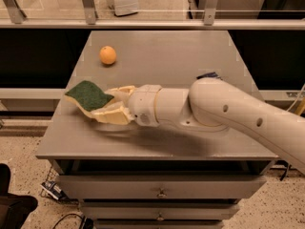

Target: Pick sponge

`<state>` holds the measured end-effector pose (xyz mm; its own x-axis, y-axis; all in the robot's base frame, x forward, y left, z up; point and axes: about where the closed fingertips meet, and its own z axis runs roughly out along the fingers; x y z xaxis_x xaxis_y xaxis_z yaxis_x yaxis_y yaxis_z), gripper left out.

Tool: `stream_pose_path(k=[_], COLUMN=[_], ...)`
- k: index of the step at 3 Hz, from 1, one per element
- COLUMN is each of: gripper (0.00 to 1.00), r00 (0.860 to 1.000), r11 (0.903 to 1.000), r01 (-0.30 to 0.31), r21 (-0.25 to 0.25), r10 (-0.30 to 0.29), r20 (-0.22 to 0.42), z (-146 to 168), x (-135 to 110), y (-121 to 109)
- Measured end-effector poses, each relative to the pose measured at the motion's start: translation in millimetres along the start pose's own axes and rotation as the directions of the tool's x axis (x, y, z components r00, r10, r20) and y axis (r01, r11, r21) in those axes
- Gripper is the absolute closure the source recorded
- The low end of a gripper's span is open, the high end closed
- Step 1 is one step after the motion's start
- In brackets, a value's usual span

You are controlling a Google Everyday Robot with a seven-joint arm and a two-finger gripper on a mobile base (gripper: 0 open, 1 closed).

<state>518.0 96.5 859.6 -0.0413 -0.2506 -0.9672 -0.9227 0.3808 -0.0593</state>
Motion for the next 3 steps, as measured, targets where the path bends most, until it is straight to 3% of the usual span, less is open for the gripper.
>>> stream_pose_path(k=[1, 2, 3], gripper=[1.00, 1.00, 1.00], r00=[0.999, 0.990, 0.972], r11=[0.9988, 0.9860, 0.9603], r01=[0.038, 0.134, 0.233], r21=[-0.030, -0.099, -0.154], r10=[-0.038, -0.129, -0.223], r20=[0.020, 0.063, 0.079], z=[-28.9, -62.7, -81.1], x=[-25.0, -57.5, -76.9], y=[-7.5, -6.1, 6.9])
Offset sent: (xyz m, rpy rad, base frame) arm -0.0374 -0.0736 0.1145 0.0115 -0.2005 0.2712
